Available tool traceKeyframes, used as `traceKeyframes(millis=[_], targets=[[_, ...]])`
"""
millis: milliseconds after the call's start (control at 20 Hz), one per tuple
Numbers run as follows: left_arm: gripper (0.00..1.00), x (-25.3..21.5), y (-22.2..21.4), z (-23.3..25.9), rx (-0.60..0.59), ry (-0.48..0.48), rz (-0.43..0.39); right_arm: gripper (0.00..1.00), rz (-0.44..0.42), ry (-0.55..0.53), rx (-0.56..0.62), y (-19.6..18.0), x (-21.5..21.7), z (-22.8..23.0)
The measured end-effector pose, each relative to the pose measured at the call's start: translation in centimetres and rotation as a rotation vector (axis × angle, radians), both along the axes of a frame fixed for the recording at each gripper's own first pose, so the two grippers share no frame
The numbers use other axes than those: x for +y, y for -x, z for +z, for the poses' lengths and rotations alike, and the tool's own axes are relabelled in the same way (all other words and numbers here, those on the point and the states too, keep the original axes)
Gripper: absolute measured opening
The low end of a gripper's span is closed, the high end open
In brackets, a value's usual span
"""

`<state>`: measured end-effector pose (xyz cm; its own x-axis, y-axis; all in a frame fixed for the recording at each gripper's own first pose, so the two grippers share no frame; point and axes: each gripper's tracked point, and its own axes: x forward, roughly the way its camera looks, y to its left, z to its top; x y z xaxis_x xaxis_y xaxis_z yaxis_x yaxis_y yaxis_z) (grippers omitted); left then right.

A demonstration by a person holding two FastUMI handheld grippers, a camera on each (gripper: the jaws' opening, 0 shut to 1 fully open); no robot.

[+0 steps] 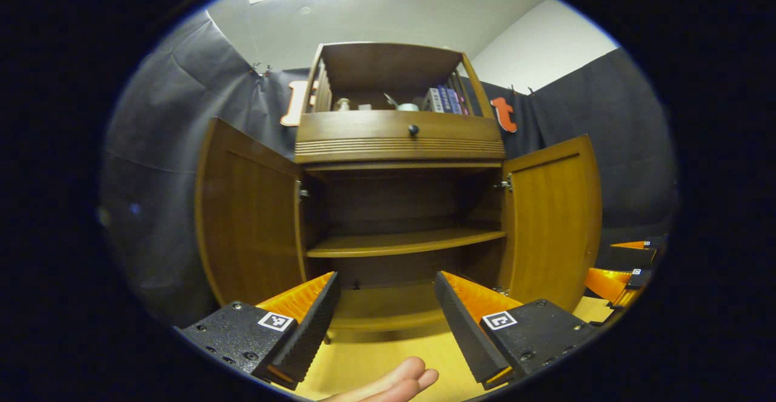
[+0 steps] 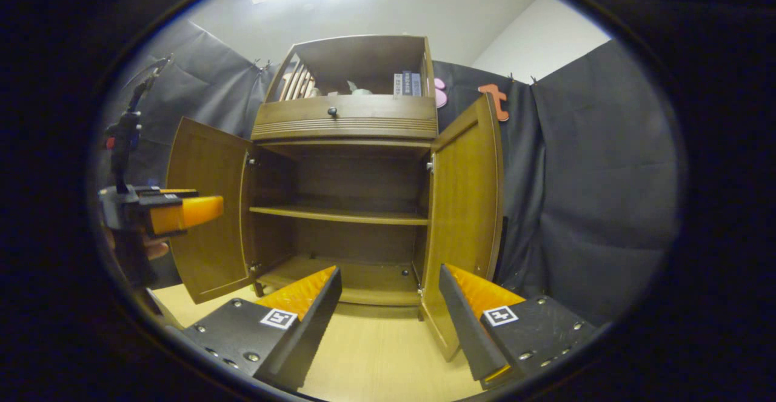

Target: Open the right door of the double-door shoe cabinet with the right hand, and open the left door with the left hand.

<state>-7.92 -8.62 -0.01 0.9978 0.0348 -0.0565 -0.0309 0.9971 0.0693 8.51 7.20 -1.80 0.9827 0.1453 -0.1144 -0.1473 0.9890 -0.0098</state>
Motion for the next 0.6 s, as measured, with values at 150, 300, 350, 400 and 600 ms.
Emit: traceKeyframes(millis=[150, 300, 350, 400, 600], targets=[[0.99, -2.7, -1.7, -1.3, 0.033, 0.003, -0.021, 0.96, -0.006, -0.002, -0.028, -0.3, 0.6, 1.6], [0.98, -4.4, -3.2, -1.9, 0.049, -0.018, -0.043, 0.96, -0.008, 0.002, -0.048, -1.0, 1.2, 2.6], [0.98, -4.4, -3.6, -2.3, 0.049, -0.018, -0.039, 0.95, -0.005, -0.002, -0.055, -1.3, 1.6, 3.0], [0.98, -4.7, -3.9, -2.6, 0.053, -0.033, -0.046, 0.94, 0.001, -0.007, -0.063, -1.5, 2.1, 3.4], [0.98, -5.0, -4.9, -4.6, 0.1, -0.051, -0.037, 0.94, 0.019, 0.007, -0.081, -2.2, 4.4, 3.7]])
